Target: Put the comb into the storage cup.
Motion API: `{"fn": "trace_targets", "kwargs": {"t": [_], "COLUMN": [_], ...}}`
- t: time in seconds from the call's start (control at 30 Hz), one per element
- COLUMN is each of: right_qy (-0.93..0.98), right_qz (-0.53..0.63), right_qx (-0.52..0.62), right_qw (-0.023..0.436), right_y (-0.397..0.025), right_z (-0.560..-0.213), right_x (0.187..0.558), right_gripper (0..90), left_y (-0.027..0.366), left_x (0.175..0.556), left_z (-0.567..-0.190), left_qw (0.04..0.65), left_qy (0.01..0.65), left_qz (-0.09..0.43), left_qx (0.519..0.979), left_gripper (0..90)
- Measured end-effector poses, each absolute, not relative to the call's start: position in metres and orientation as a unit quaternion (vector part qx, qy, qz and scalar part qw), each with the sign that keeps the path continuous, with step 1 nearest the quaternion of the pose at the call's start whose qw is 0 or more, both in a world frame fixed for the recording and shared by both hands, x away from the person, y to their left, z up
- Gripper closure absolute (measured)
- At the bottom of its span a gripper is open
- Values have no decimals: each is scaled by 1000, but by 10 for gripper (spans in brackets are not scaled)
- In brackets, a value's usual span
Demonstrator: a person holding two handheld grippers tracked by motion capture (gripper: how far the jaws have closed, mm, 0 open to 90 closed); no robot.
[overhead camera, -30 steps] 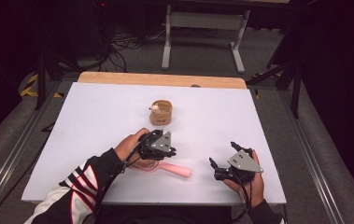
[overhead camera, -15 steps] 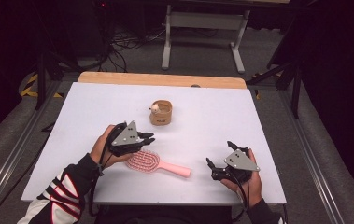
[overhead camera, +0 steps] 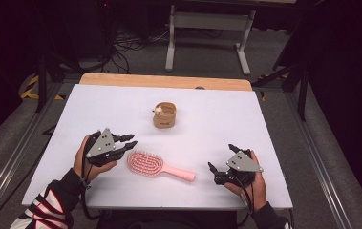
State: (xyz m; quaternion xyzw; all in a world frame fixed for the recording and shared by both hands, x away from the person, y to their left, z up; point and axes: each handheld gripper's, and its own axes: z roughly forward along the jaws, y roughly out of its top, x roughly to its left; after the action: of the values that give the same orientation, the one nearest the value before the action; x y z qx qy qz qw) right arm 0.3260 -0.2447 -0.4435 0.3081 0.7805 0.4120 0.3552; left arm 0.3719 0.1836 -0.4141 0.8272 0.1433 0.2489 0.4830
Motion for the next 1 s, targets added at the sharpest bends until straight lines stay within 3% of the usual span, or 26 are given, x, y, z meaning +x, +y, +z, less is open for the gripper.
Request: {"fn": "trace_targets", "kwargs": {"t": [0.27, 0.5, 0.63, 1.0], "right_qy": [791, 813, 822, 844], "right_qz": [420, 405, 398, 405], "right_qx": [302, 296, 294, 268], "right_qw": [327, 296, 282, 226], "right_y": [-237, -225, -219, -196], "right_z": [-435, -430, -429, -416], "right_x": [332, 343, 349, 359], "right_gripper": [80, 62, 50, 71], "left_y": [207, 223, 229, 243], "left_x": [365, 358, 353, 344], "left_z": [-436, -450, -452, -458], "left_qw": [499, 508, 511, 505], "left_qy": [175, 224, 242, 257], "left_qz": [244, 232, 238, 236], "left_qx": [813, 799, 789, 790], "left_gripper": [579, 254, 127, 49]}}
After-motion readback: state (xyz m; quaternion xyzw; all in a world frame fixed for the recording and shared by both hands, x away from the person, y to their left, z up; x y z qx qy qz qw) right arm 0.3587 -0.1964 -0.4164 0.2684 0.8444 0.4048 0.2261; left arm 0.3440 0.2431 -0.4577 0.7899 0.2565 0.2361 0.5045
